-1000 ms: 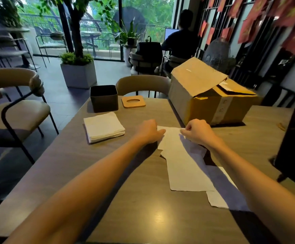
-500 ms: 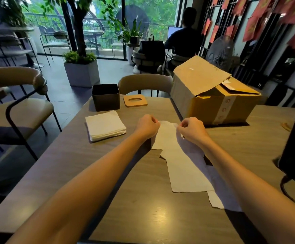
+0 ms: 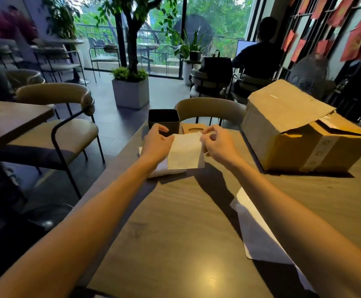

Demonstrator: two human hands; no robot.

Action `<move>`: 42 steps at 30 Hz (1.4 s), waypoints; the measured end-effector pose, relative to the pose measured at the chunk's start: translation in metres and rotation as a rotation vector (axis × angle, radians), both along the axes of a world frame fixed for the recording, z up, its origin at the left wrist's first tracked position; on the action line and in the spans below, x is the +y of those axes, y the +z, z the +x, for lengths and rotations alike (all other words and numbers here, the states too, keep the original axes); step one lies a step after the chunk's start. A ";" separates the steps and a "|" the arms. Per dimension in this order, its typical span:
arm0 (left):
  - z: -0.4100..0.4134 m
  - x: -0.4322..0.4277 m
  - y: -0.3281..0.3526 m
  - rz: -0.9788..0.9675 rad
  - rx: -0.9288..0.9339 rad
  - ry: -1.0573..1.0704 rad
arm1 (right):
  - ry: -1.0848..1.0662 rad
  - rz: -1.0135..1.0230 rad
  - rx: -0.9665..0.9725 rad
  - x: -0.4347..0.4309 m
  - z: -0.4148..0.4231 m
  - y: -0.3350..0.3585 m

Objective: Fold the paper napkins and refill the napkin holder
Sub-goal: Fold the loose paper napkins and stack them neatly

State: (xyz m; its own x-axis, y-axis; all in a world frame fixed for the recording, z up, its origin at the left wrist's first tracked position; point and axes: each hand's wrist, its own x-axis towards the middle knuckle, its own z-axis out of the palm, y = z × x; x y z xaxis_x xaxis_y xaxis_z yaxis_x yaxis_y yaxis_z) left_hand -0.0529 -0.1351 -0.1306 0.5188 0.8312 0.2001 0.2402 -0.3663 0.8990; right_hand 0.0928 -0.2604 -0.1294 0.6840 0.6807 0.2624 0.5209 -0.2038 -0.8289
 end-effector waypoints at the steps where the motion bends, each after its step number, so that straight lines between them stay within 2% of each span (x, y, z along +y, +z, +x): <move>1: -0.006 0.008 0.000 0.031 0.018 0.041 | 0.016 0.001 -0.007 0.011 -0.004 0.001; 6: -0.028 0.044 -0.007 0.013 0.069 0.137 | 0.046 -0.063 -0.130 0.063 -0.022 -0.010; 15: -0.040 0.060 -0.040 0.013 0.171 0.092 | 0.038 -0.199 -0.240 0.088 -0.029 -0.034; 20: -0.040 0.060 -0.049 0.108 0.227 0.082 | 0.048 -0.246 -0.326 0.088 -0.030 -0.042; 25: -0.042 0.059 -0.049 0.178 0.295 0.094 | 0.054 -0.318 -0.514 0.082 -0.033 -0.046; 29: -0.045 0.051 -0.038 0.353 0.338 0.109 | 0.068 -0.339 -0.470 0.068 -0.024 -0.037; 34: -0.029 0.011 -0.015 0.473 0.330 -0.101 | 0.092 -0.284 -0.439 0.027 -0.007 -0.012; 38: -0.005 -0.031 0.000 0.403 0.298 -0.338 | 0.116 -0.316 -0.434 -0.025 0.002 0.008; 42: 0.024 -0.077 0.005 0.421 0.341 -0.518 | 0.097 -0.403 -0.362 -0.087 0.012 0.017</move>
State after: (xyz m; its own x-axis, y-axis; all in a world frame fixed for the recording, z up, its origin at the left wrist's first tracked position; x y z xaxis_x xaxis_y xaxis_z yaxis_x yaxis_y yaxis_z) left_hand -0.0284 -0.2117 -0.1255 0.9131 0.3521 0.2056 0.1832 -0.8048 0.5646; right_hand 0.1050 -0.3473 -0.1119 0.5275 0.8314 0.1747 0.7906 -0.4052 -0.4591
